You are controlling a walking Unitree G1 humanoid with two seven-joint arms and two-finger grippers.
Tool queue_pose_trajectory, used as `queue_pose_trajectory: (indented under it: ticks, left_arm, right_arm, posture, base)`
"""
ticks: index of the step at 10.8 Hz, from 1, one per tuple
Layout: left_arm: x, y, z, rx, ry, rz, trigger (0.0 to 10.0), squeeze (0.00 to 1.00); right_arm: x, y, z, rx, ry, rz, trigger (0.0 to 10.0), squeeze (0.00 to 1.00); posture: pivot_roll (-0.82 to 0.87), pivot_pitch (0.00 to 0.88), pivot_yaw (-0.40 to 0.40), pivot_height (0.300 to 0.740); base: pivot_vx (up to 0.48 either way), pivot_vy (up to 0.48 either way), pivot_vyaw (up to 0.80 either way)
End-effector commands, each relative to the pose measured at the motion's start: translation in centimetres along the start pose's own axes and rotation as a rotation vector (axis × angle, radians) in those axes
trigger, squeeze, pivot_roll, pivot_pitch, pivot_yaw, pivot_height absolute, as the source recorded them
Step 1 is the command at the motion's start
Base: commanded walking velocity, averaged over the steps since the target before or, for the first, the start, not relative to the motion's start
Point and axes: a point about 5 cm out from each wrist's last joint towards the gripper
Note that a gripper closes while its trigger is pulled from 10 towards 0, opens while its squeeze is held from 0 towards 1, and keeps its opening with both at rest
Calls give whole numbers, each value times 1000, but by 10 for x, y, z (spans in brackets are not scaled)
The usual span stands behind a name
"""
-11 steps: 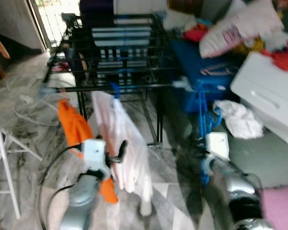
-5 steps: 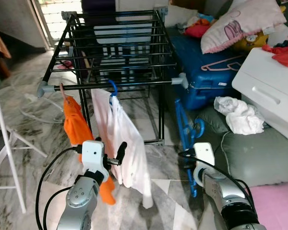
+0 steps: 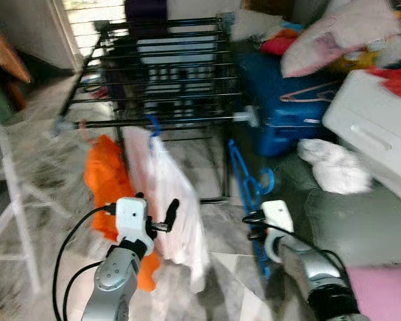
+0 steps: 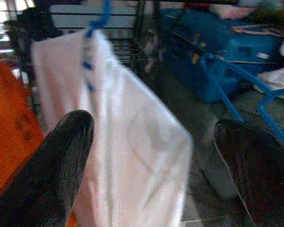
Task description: Hang hanger
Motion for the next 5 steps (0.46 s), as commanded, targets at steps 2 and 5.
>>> queue_pose_trajectory:
  ticks: [2, 5]
  left_arm:
    - [3, -1, 4, 4, 7, -12, 10000, 0]
    - [3, 0, 2, -2, 7, -11, 10000, 0]
  right_arm:
    - [6, 0, 9, 37, -4, -19, 10000, 0]
    - [9, -1, 7, 17, 8, -36, 10000, 0]
  posture:
    - [-16, 0, 19, 740]
    - [-19, 0, 20, 740]
  base:
    - [279, 390, 0]
    - [289, 384, 0]
Point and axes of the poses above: a point about 5 cm out from each wrist's last joint towards the gripper, its own y axis pointing out of the wrist towards the gripper, its own x axis along the axis of the wrist's last joint, z = x × y, and after that the axes turned 2 degrees about y, right-handed
